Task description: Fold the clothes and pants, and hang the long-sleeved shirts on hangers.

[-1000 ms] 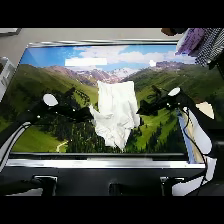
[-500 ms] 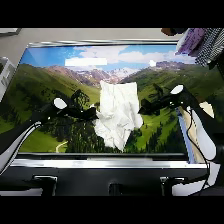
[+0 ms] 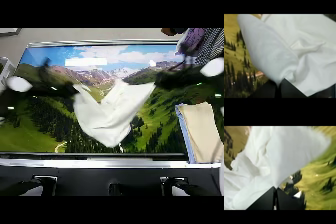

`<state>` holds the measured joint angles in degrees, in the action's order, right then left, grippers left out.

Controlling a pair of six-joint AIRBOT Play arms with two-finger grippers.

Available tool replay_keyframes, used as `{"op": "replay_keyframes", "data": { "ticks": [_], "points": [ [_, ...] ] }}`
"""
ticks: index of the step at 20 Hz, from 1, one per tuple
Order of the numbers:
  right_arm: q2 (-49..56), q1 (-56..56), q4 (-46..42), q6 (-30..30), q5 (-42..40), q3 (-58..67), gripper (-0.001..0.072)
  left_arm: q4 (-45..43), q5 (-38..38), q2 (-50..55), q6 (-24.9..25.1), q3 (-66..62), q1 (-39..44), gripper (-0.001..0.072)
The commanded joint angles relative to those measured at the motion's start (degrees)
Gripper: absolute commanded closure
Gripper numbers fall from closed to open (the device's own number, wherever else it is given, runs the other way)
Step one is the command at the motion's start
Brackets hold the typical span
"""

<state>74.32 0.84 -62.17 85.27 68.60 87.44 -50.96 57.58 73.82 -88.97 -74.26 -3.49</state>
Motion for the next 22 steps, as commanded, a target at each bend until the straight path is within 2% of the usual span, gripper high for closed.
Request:
{"op": "replay_keyframes", "data": {
  "ticks": [1, 7, 10, 12, 15, 17, 20, 22],
  "points": [
    [-11.93, 0.02, -9.16, 5.73, -3.5, 8.28, 0.0688, -7.17, 3.19, -11.89, -4.2, -7.67, -6.01, 0.0697],
    [-29.27, 0.02, -11.04, 7.13, -5.84, 11.41, 0.0688, -10.6, 3.04, -31.54, -9.79, -10.25, -13.81, 0.0696],
    [-35.06, 0.02, -11.13, 7.56, -5.73, 11.41, 0.0687, -13.88, 3.04, -37.62, -13.46, -10.25, -16.41, 0.0696],
    [-36.52, 0.02, -11.02, 10.93, -5.03, 11.41, 0.0687, -15.74, 3.06, -38.82, -15.19, -10.25, -17.2, 0.0696],
    [-34.03, 0.02, -10.27, 14.51, 1.64, 11.34, 0.0687, -14.91, 3.1, -35.5, -14.91, -9.7, -16.7, 0.0696],
    [-29.11, 0.02, -9.6, 16.48, 7.82, 11.34, 0.0686, -14.82, 3.06, -30.01, -12.2, -8.94, -14.4, 0.0696],
    [-17.99, 0.02, -5.57, 17.79, 15.02, 11.34, 0.0686, -14.93, 2.99, -17.81, -6.73, -8.11, -9.57, 0.0696],
    [-9.35, 0.02, -3.23, 17.64, 16.96, 11.1, 0.0686, -14.93, 2.97, -7.39, -5.29, -7.87, -7.21, 0.0696]
  ]
}}
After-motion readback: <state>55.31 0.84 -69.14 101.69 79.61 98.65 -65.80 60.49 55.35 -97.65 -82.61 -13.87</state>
